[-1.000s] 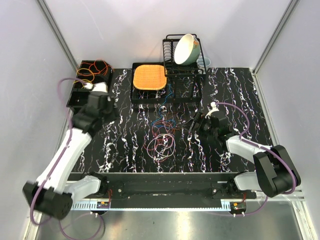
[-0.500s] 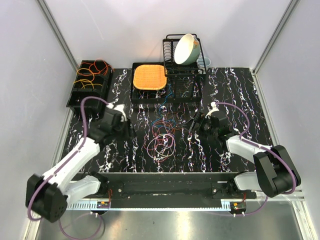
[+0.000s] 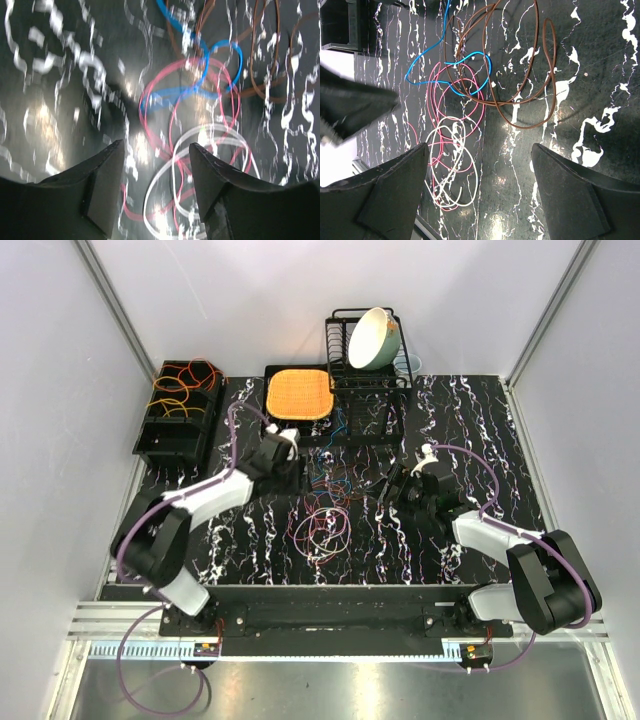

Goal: Untangle the cables

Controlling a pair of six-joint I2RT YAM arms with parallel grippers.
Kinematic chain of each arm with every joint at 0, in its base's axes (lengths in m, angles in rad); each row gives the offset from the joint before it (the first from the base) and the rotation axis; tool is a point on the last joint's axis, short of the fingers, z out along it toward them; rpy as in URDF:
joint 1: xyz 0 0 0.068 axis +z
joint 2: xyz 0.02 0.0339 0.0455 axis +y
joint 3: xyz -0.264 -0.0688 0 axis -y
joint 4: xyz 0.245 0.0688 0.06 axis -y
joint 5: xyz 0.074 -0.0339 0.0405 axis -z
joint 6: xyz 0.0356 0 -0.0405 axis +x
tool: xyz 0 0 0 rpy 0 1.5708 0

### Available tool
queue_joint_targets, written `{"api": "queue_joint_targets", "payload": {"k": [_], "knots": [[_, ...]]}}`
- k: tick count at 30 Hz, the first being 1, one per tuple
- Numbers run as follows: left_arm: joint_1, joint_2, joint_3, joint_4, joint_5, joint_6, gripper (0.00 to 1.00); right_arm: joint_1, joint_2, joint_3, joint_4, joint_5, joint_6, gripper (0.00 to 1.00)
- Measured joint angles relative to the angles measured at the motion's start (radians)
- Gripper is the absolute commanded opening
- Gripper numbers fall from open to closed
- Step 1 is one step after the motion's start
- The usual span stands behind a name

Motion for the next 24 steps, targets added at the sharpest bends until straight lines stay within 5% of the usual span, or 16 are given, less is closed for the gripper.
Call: {"api": "queue_joint_targets", "payload": {"k": [6, 15, 24], "knots": [[0.0, 0.154, 0.135, 0.011, -0.006, 0.058, 0.55, 0.0, 0.002, 0.0, 0.0, -0.004, 0.0, 0.89], [0.0, 0.252, 0.214, -0.002, -0.016, 0.096, 0.0, 0.0, 0.015, 0.0, -0.001, -0.008, 0.0, 0.89], [-0.002, 0.234, 0.367, -0.19, -0.035, 0.111, 0.0, 0.0, 0.016, 0.0, -0.001, -0.008, 0.0, 0.89]]}}
